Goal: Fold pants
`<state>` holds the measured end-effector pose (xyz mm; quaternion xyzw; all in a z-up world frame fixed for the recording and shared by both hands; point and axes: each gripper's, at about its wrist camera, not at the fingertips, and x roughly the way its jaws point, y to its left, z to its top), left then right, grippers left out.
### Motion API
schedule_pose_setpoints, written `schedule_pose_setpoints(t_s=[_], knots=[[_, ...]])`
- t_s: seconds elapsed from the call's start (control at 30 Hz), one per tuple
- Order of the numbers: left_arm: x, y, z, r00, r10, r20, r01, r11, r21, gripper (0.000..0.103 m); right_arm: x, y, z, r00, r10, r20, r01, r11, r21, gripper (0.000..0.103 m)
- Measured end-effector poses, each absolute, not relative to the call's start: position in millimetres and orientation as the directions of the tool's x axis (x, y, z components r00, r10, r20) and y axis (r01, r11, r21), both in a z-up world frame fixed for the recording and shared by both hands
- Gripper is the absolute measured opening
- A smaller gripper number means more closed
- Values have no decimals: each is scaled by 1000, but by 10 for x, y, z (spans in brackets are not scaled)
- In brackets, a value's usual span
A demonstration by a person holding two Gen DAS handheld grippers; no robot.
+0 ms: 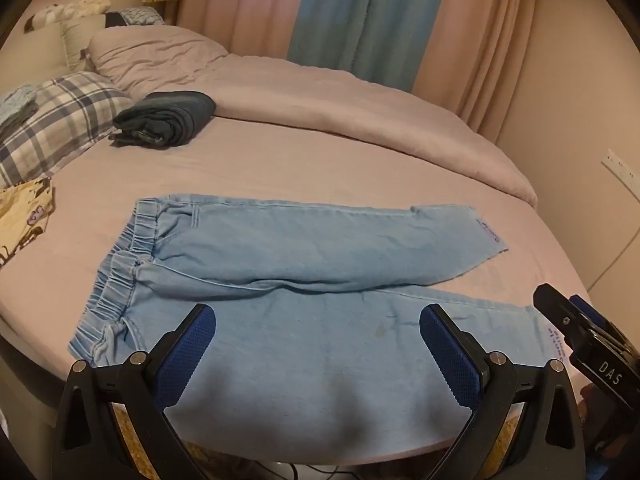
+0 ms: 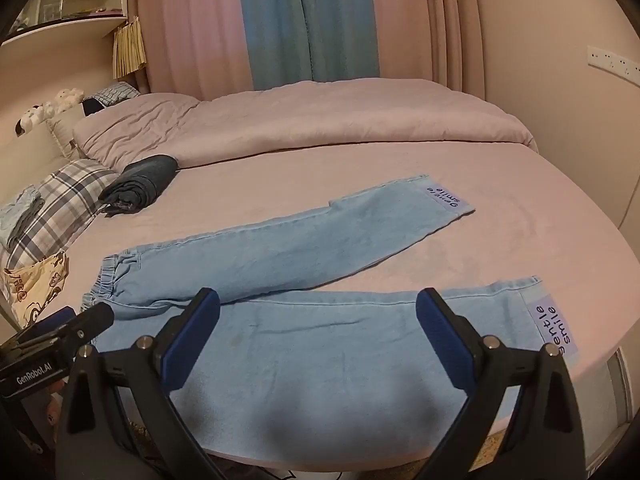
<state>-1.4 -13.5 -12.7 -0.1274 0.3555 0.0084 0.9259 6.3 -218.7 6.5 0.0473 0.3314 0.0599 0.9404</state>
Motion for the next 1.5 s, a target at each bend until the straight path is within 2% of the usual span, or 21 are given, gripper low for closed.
schedule_pose_setpoints(t_s=[1.5], knots=[[-30, -343, -111, 738, -68, -672, -80, 979, -186, 102, 81, -2209, 9, 753, 164, -637, -93, 985, 144, 99]])
